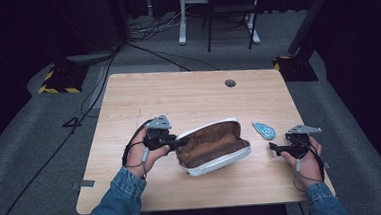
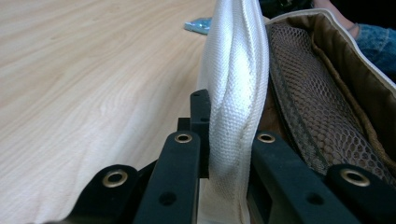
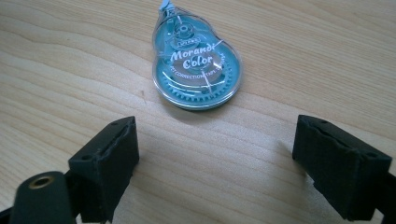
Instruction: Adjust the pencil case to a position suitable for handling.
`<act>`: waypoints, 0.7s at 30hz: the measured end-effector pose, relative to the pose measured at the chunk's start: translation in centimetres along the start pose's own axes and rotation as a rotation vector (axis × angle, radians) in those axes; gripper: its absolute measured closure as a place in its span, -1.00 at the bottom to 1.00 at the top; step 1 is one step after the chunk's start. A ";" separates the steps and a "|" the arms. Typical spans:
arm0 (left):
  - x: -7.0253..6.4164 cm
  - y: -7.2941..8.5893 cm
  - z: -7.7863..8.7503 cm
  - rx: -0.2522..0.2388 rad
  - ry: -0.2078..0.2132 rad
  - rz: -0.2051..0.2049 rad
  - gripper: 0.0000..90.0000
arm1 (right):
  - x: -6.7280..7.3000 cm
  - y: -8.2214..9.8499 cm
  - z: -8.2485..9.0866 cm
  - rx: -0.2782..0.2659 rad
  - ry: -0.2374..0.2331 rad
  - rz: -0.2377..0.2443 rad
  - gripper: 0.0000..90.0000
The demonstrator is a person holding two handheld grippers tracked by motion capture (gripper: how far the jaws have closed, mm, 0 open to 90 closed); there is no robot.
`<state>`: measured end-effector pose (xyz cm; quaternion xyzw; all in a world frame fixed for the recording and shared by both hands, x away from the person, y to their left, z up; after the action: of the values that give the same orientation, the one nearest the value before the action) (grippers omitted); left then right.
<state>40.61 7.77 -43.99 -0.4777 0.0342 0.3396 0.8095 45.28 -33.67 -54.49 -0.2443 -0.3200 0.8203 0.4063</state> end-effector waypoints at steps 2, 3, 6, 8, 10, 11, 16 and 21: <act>-0.4 0.2 -0.4 0.011 0.012 -0.005 0.90 | 0.0 0.0 0.0 -0.002 0.001 0.002 -0.68; -0.6 0.3 -0.6 0.015 0.021 -0.009 0.90 | 0.0 0.0 0.0 -0.001 0.001 0.000 -0.68; -1.0 0.5 -1.0 0.022 0.041 -0.015 0.90 | 0.0 0.0 0.0 -0.001 -0.001 0.001 -0.68; -1.4 0.6 -1.2 0.023 0.055 -0.018 0.90 | 0.0 0.0 0.0 -0.001 0.000 0.001 -0.68; -1.7 0.7 -1.5 0.027 0.067 -0.021 0.90 | 0.0 0.0 0.0 -0.001 -0.001 0.002 -0.68; -1.8 0.9 -1.7 0.029 0.076 -0.024 0.90 | 0.0 0.0 0.0 -0.001 -0.001 0.002 -0.68; -2.0 1.4 -2.3 0.040 0.092 -0.023 0.90 | 0.0 0.0 0.0 -0.003 -0.002 0.004 -0.68; -2.0 2.0 -3.0 0.053 0.111 -0.011 0.89 | 0.0 0.0 0.0 -0.003 -0.002 0.005 -0.68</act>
<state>38.71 4.96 -46.42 -0.4743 0.0853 0.3070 0.8207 45.28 -33.63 -54.49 -0.2446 -0.3211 0.8210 0.4036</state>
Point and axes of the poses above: each handheld gripper's, and its own axes: z roughly backward along the jaws, y roughly out of its underside, x roughly to its left, the point moved 6 cm from there along -z, roughly forward along the jaws, and after that the axes turned 11 degrees about z, right-handed, at the moved point
